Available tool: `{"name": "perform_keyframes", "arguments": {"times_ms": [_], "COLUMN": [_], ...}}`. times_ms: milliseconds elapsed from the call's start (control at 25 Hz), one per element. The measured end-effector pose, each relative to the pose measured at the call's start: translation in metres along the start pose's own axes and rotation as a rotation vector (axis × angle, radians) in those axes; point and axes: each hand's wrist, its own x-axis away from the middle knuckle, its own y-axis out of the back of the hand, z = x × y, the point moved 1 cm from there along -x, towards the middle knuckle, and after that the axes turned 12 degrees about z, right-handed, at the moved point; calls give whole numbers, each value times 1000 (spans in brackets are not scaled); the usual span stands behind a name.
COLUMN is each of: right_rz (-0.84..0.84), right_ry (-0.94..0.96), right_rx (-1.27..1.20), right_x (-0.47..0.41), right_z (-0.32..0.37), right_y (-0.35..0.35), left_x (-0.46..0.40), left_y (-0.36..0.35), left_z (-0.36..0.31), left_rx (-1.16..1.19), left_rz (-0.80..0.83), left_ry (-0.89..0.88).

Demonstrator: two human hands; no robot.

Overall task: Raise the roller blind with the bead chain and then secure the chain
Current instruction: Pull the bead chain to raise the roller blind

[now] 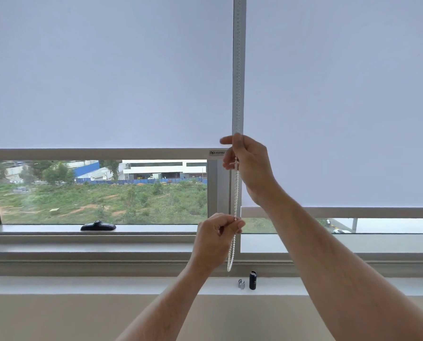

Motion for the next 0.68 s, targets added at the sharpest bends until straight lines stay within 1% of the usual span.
{"name": "perform_keyframes", "arguments": {"times_ms": [120,240,320,400,520,600,680], "right_rz": [-32,-69,-82,-87,-82,-82,-70], "right_ry": [41,97,112,109,73,54,50], "right_rx": [20,58,75,91,132,136,134], "right_x": [1,10,14,20,34,42,49], "right_z": [7,11,14,12,3,-4,-8], "right_y": [-8,-10,-10,-10,-11,-12,-16], "left_x": [2,2,-7,-22,-44,-56,-70], "left_y": [4,18,32,46,61,66,68], "left_z": [1,-3,-9,-22,-51,-71,-91], "left_rx": [-58,-145,-110,-21,21,30,16], "left_rz": [19,14,-75,-162,-199,-204,-179], "left_ry": [-31,-136,-181,-251,-369,-370,-273]}}
